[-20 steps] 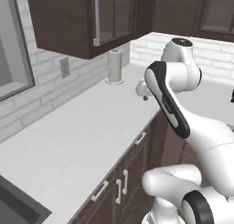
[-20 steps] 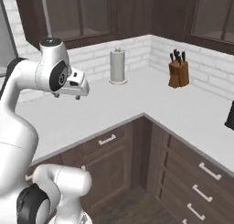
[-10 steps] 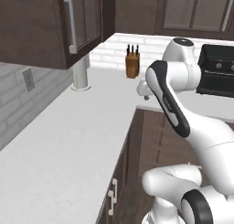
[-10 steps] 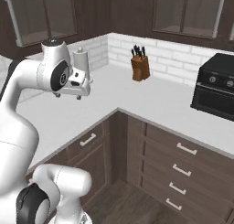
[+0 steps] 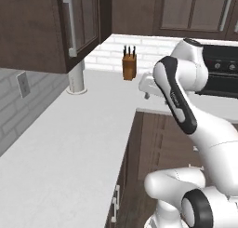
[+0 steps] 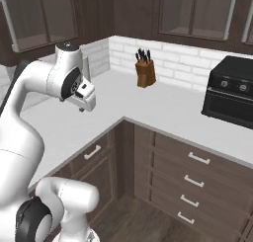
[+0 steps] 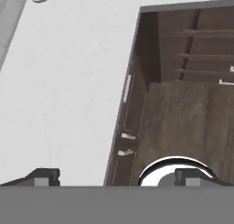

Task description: Take a straw from the drawer in front and place it inside the glass cup on the dining counter.

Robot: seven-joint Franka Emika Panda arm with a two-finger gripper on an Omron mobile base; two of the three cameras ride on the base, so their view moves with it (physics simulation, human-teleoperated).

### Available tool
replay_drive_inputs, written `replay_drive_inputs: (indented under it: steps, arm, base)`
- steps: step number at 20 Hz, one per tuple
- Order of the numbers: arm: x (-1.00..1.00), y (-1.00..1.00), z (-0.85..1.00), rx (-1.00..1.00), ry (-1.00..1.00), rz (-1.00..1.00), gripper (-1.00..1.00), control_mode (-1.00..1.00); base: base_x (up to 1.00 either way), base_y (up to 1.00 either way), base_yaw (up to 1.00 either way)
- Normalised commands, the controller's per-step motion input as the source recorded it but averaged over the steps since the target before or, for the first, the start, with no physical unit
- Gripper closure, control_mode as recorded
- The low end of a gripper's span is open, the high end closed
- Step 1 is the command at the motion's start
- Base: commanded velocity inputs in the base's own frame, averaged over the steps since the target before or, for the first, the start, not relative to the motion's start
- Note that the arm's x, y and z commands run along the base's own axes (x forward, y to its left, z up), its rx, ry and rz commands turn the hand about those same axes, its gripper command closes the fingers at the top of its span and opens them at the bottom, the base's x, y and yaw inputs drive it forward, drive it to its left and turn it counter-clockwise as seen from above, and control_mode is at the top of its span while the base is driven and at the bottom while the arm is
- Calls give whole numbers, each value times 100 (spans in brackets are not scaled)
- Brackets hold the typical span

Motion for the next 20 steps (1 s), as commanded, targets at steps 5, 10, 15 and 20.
replay_drive_inputs:
  steps: [5, 10, 15, 20]
  arm:
    - [0, -87, -14, 39, 8, -12, -100, -100]
    - [1, -79, -46, 41, 5, -5, -100, -100]
    - [9, -35, -82, 39, 4, 0, -100, -100]
    - [19, -1, -99, 35, 3, 0, -100, -100]
  base:
    - [0, 0, 0]
    - [0, 0, 0]
    - [0, 0, 0]
    - [0, 0, 0]
